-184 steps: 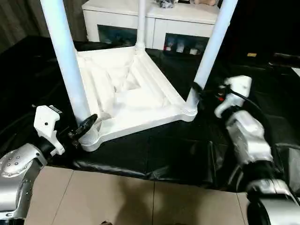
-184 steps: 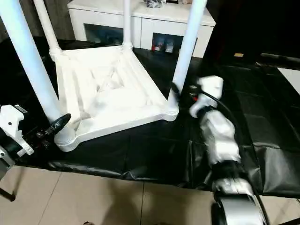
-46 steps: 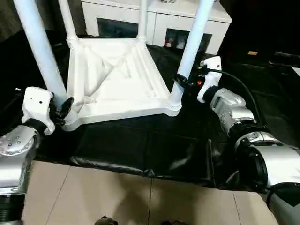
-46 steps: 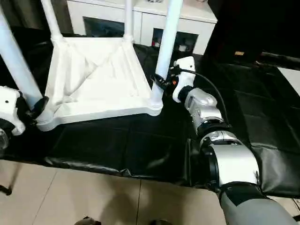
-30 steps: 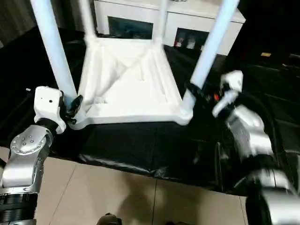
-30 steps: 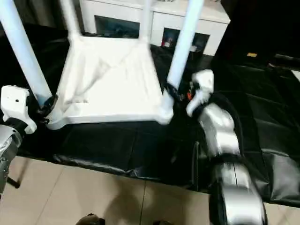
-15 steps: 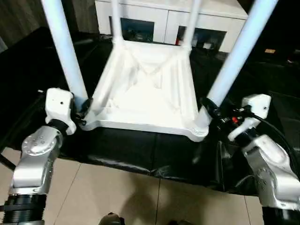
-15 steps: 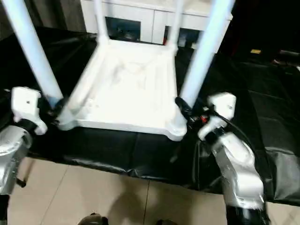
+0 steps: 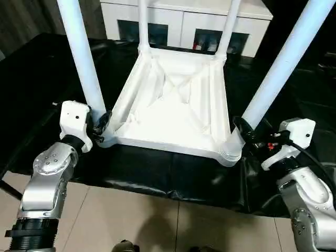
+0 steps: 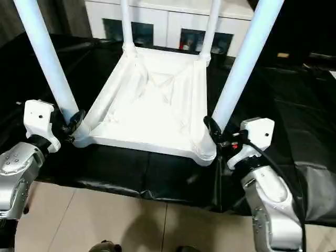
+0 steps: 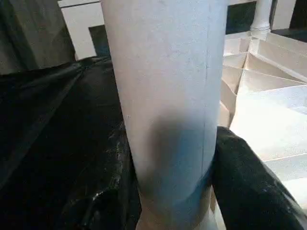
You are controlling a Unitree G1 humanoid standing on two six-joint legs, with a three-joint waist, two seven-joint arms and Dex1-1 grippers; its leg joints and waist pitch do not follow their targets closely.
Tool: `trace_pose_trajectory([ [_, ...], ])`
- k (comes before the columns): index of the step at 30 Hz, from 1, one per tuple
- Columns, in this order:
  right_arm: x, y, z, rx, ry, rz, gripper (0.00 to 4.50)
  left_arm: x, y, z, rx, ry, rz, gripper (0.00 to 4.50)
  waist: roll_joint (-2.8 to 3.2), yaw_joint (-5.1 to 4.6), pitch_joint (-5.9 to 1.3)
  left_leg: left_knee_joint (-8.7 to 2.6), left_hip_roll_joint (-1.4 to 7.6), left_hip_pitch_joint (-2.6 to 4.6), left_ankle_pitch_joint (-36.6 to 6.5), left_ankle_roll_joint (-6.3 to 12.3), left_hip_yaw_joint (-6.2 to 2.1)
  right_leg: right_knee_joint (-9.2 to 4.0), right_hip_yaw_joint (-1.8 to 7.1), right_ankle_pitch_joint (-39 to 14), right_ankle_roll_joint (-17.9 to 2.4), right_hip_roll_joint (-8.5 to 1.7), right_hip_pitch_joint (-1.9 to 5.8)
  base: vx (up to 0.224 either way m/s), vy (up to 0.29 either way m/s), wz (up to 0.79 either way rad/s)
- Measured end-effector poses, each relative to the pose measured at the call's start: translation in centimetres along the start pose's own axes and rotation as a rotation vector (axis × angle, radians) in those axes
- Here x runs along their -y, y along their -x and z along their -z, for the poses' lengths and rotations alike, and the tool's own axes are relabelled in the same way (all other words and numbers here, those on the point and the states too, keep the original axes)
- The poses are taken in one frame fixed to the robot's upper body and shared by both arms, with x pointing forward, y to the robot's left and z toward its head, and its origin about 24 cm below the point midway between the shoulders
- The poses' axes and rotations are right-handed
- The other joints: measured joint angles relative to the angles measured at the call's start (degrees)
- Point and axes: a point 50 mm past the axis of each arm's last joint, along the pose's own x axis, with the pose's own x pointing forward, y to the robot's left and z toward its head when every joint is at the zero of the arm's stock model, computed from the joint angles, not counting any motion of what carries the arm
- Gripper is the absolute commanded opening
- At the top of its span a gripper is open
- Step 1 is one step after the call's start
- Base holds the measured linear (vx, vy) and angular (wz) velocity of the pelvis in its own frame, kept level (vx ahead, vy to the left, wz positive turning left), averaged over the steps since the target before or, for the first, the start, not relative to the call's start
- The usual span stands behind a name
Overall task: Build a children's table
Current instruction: Flip table
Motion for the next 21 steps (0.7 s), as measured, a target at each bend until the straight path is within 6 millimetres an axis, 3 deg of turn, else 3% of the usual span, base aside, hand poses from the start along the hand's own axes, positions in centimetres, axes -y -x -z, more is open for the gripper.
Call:
trace_pose_trajectory([
  [1,0.0,0.0,0.0,0.0,0.0,0.003,1.7,0.0,0.0,0.0,0.0,0.003,0.002,2.04,0.01,0.0,-0.01,0.0,0.0,0.0,0.0,0.0,0.0,0.0,0.0,0.0,0.0,0.0,0.01,0.0,0.0,0.0],
  [2,0.0,0.0,0.0,0.001,-0.002,0.005,2.39,0.1,0.0,0.0,0.001,0.014,0.008,2.74,0.03,0.0,-0.01,0.0,-0.01,0.0,0.0,0.0,0.0,0.0,0.01,0.01,-0.01,0.0,0.01,0.0,0.0,0.0],
  [7,0.6,0.3,-0.7,0.081,-0.012,0.05,2.59,0.5,0.8,0.0,0.018,0.044,0.029,2.94,0.26,-0.1,-0.23,0.01,-0.02,0.06,0.0,0.0,0.0,-0.01,0.04,0.06,-0.09,0.0,0.08,0.0,0.0,0.0],
  [8,0.6,0.4,-0.7,0.095,-0.027,0.067,2.85,0.5,0.9,0.2,0.013,0.048,0.034,3.17,0.34,-0.11,-0.29,0.0,-0.02,0.06,0.0,0.0,0.0,-0.01,0.03,0.03,-0.05,0.0,0.07,0.0,0.0,0.0],
  [12,0.5,1.8,-0.2,0.095,-0.079,0.071,2.99,0.2,1.6,0.7,0.012,0.079,0.028,3.31,0.99,-0.21,-0.65,0.0,-0.05,0.08,-0.01,0.01,-0.03,-0.03,0.09,-0.03,0.07,0.01,0.1,0.0,0.0,0.0],
  [13,0.4,1.9,-0.2,0.1,-0.099,0.059,3.0,0.1,1.7,0.7,0.02,0.09,0.025,3.53,1.15,-0.28,-0.74,0.0,-0.05,0.09,-0.01,0.01,-0.03,-0.03,0.09,-0.03,0.07,0.01,0.1,0.0,0.0,0.0],
  [17,0.6,2.8,-0.2,0.127,-0.205,0.011,3.0,0.6,1.5,-0.1,0.072,0.131,0.032,3.65,1.8,-0.32,-1.1,0.0,-0.07,0.15,-0.01,0.01,-0.08,-0.06,0.08,-0.06,0.11,0.01,0.14,0.0,0.0,0.0],
  [21,1.4,4.1,-0.1,0.118,-0.274,-0.029,3.0,0.6,1.5,-0.3,0.095,0.17,0.023,4.05,2.11,-0.41,-1.27,0.0,-0.09,0.12,-0.01,0.01,-0.18,-0.1,0.01,-0.08,0.14,0.02,0.16,0.0,0.0,0.0],
])
